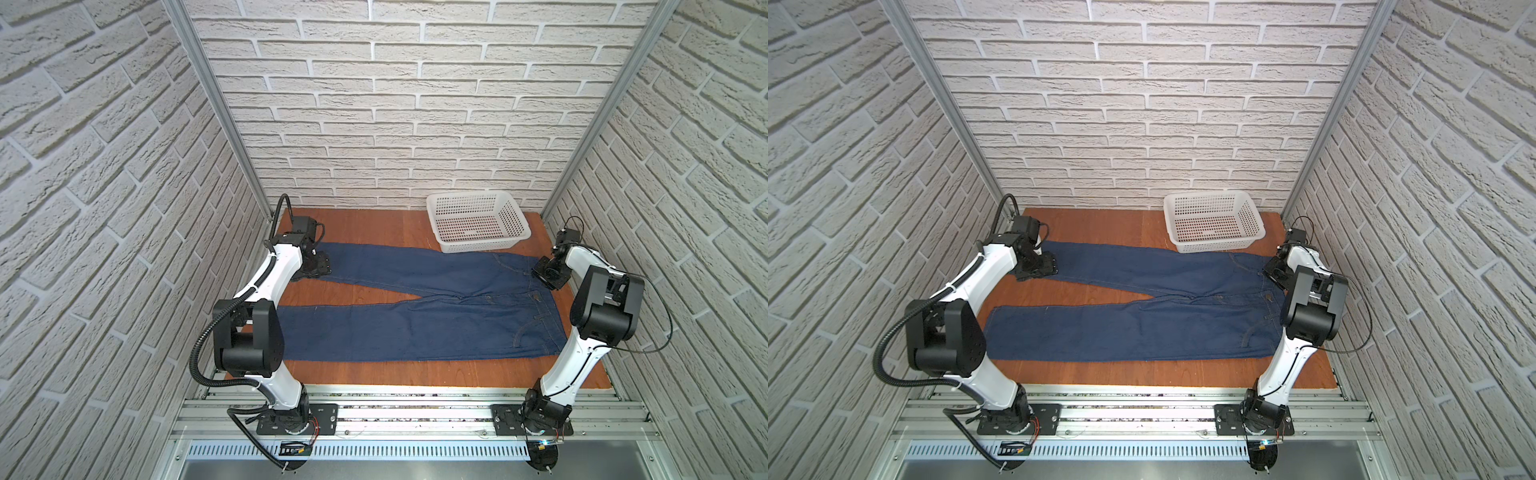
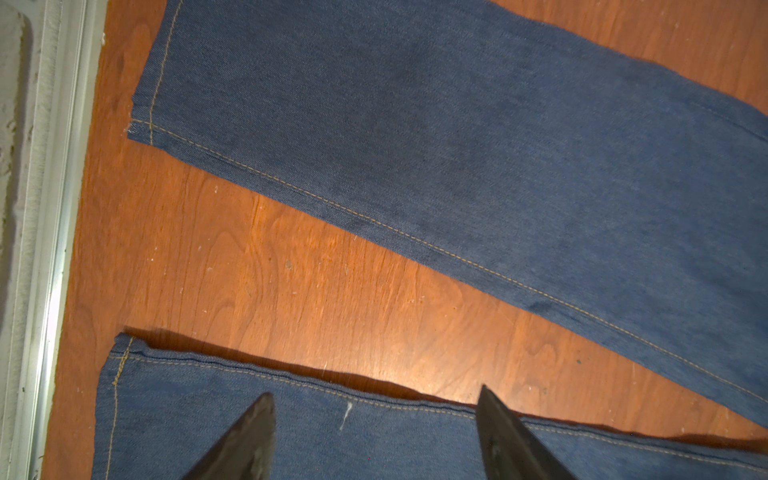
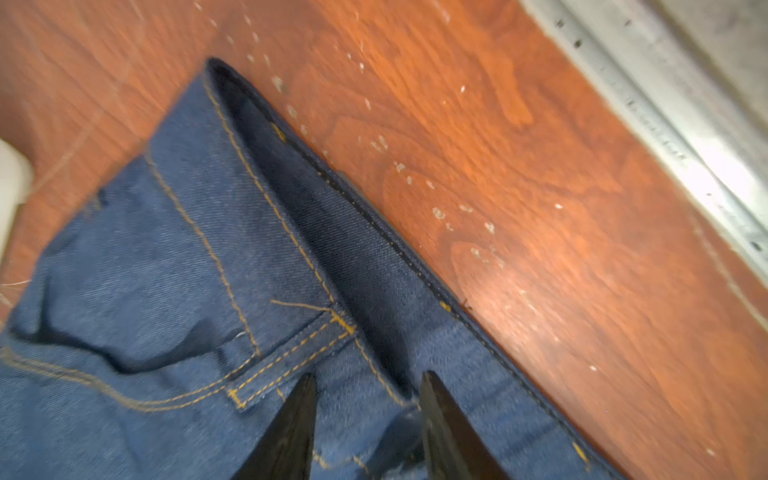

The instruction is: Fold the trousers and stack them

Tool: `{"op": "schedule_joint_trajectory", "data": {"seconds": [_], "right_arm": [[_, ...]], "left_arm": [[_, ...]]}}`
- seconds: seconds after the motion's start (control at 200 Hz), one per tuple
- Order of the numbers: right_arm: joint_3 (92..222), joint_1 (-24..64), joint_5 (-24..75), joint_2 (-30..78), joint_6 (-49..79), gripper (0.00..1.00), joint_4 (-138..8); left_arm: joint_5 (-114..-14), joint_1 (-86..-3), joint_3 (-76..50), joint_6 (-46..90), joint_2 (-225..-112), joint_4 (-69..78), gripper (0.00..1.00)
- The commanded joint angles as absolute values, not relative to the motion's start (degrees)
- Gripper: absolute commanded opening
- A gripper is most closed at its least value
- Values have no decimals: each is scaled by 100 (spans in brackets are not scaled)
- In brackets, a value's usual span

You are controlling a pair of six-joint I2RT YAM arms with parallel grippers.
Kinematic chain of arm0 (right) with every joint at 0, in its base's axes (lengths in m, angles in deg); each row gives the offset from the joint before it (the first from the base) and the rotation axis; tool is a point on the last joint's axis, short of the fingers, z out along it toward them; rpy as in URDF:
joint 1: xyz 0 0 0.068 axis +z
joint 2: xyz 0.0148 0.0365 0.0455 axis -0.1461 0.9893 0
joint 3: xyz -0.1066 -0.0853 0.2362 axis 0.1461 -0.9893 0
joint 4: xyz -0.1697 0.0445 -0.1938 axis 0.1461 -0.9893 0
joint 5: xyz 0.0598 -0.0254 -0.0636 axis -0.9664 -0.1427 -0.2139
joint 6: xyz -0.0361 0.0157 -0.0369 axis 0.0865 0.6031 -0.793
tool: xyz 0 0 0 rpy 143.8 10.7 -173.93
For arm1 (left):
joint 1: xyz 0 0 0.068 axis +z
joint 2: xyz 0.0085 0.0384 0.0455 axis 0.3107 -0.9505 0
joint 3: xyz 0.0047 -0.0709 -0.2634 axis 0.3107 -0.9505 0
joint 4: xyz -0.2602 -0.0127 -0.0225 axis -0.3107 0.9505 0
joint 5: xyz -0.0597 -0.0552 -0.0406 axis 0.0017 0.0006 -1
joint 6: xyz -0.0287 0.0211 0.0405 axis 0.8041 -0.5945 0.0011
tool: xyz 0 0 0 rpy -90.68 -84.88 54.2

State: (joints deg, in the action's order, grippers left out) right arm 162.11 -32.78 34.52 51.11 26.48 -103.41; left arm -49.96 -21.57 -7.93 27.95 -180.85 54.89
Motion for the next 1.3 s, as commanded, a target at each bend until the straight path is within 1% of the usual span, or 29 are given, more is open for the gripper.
{"op": "schedule_joint_trajectory", "data": {"seconds": [0.0,0.105,0.18,0.27,0.37,0.41,0.54,0.665,0.775,0.855,0.9,0.93,0.935,0.945,0.965,0.985,1.03,1.155,1.255,1.295], "right_arm": [[16292,-3294,3266,5271,2592,40,-10281],[16360,-3301,3137,5332,2545,36,-10277],[16384,-3298,3048,5333,2531,30,-10251],[16384,-3290,2988,5211,2531,20,-10246],[16454,-3276,3068,5026,2523,14,-10340],[16505,-3249,3172,4787,2498,13,-10441],[16885,-3123,3806,4520,2333,10,-11002],[17312,-3029,4337,4569,2152,10,-11546],[17439,-2991,4694,4749,2057,9,-11724],[17443,-2977,4749,4879,2039,11,-11751],[17410,-2968,4787,4931,2060,16,-11732],[17381,-2968,4811,4947,2094,23,-11731],[17381,-2968,4811,4947,2094,23,-11731],[17366,-2967,4839,4945,2114,27,-11731],[17363,-2967,4853,4947,2138,30,-11736],[17346,-2968,4869,4947,2172,35,-11740],[17311,-2967,4899,4894,2245,40,-11755],[17113,-2970,5042,4530,2583,45,-11801],[16771,-2967,5047,4165,3072,46,-11895],[16513,-2967,4890,3993,3403,47,-11924]], "left_arm": [[-5003,-2171,-828,2798,-17916,5409,76],[-5003,-2171,-828,2800,-17921,5418,76],[-5007,-2175,-828,2789,-17934,5407,76],[-5009,-2179,-828,2789,-17927,5415,76],[-4998,-2177,-824,2788,-17916,5417,76],[-4993,-2170,-828,2790,-17914,5418,76],[-4968,-2171,-828,2797,-17901,5434,76],[-4945,-2171,-819,2801,-17898,5450,76],[-4932,-2177,-819,2811,-17900,5461,76],[-4934,-2180,-819,2814,-17901,5475,76],[-4940,-2188,-819,2808,-17897,5486,76],[-4931,-2188,-819,2807,-17884,5499,76],[-4931,-2188,-819,2807,-17883,5504,76],[-4929,-2188,-819,2812,-17882,5510,76],[-4927,-2188,-819,2814,-17878,5514,76],[-4916,-2193,-819,2814,-17865,5523,76],[-4905,-2196,-819,2822,-17822,5557,76],[-4841,-2208,-875,2857,-17589,5682,76],[-4837,-2219,-1064,2990,-17292,5810,76],[-4888,-2243,-1208,3063,-17129,5816,76]]}}
